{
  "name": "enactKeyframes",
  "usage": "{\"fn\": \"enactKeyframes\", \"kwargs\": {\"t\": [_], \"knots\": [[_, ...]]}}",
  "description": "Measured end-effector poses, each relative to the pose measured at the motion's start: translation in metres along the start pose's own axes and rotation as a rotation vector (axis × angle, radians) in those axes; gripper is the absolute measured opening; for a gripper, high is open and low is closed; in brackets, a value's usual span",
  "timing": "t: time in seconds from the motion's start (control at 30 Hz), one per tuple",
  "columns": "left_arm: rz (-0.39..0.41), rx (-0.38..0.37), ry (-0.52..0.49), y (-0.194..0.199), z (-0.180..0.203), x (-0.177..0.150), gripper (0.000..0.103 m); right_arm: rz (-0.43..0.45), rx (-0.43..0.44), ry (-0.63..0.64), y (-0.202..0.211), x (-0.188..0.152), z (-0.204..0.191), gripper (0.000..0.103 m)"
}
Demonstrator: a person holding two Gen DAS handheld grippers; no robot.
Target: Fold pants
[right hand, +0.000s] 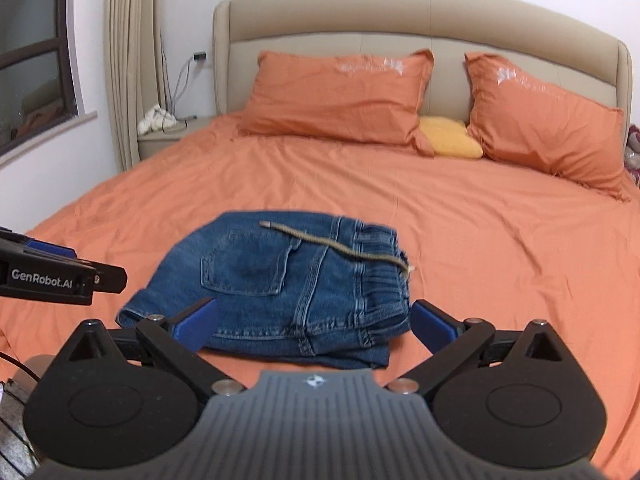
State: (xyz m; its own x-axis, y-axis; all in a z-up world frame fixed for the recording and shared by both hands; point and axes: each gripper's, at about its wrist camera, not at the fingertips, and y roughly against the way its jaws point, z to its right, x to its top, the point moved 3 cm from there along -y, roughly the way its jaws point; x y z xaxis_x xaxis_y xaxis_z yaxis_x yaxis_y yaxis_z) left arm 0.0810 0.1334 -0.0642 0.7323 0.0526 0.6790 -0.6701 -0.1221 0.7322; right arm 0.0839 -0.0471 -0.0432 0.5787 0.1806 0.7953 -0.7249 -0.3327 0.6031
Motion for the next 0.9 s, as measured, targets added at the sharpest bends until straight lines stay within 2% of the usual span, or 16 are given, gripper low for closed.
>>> {"fn": "enactKeyframes", "kwargs": {"t": [0.33, 0.9], "knots": [[-0.046, 0.013, 0.006, -0.017, -0.007, -0.007, 0.076, -0.049, 0.016, 0.0, -0.02, -0.003, -0.01, 0.097], [-0.029, 0.016, -0.023, -0.006, 0.002, -0.004, 0.076, -0.014, 0.019, -0.011, -0.001, 0.0, -0.004, 0.097]]}}
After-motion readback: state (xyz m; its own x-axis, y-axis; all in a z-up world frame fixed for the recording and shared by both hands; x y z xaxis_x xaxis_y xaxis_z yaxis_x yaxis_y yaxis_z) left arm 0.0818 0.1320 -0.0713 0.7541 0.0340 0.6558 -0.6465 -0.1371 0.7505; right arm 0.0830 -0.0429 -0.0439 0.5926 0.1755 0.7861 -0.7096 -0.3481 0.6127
